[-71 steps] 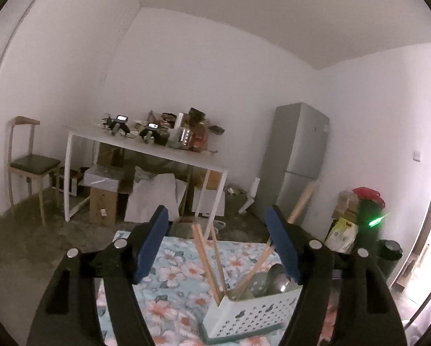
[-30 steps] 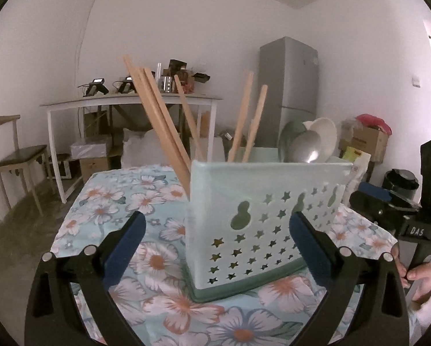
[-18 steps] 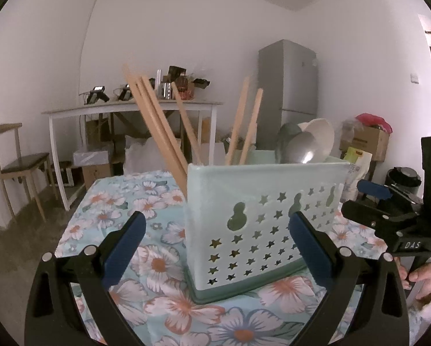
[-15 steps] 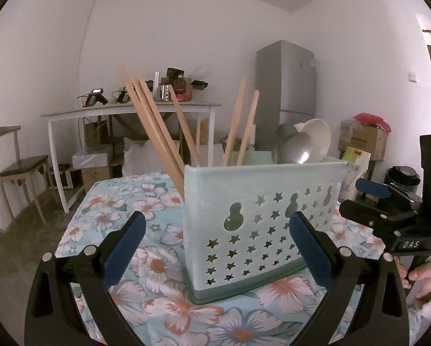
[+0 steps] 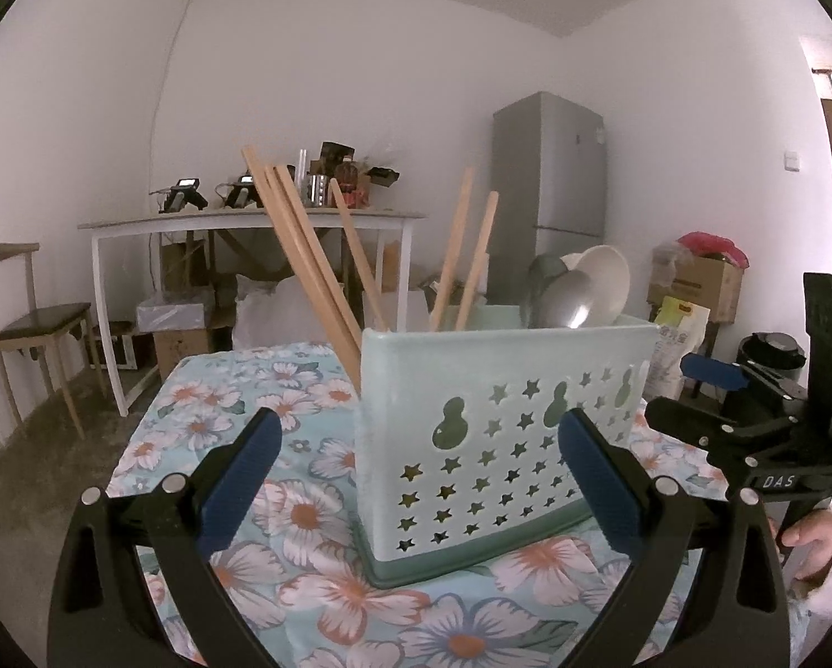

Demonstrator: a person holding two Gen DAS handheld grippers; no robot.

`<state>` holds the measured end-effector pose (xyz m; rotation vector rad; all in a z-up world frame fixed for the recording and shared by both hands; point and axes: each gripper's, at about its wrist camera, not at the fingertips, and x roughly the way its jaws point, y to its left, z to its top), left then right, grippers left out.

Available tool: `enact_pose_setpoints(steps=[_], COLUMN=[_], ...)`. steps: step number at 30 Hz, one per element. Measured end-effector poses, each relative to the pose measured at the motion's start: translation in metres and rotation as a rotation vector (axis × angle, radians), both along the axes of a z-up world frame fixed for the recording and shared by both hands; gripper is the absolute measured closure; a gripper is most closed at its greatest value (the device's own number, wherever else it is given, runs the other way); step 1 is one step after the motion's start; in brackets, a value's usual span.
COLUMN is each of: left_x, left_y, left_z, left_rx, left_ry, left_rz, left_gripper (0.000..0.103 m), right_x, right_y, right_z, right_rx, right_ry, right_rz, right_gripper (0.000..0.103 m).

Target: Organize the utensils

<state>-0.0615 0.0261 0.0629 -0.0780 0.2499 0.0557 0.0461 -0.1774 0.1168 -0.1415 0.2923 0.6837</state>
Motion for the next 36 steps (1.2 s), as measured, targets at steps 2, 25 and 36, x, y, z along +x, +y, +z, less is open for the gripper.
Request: enact_pose_setpoints(steps=[2, 25, 36], left_x=[0.000, -0.004, 0.016], left_y=[0.002, -0.006, 0.015], left_z=[0.000, -0.015, -0.049], left_rx=[-0.008, 0.045, -0.056], left_ry=[0.002, 0.226, 0.523], left_rz=[0.001, 0.059, 0.097], left_gripper=[0.005, 0.005, 0.005], right_x=[0.000, 0.007, 0.017], right_y=[0.000, -0.002, -0.005], right_z=[0.000, -0.001, -0.004], right_rx=[-0.003, 0.010, 0.015], right_ry=[-0.003, 0.040, 0.090], right_rz=[-0.001, 0.003, -0.003], right_gripper=[0.008, 0.008, 0.008])
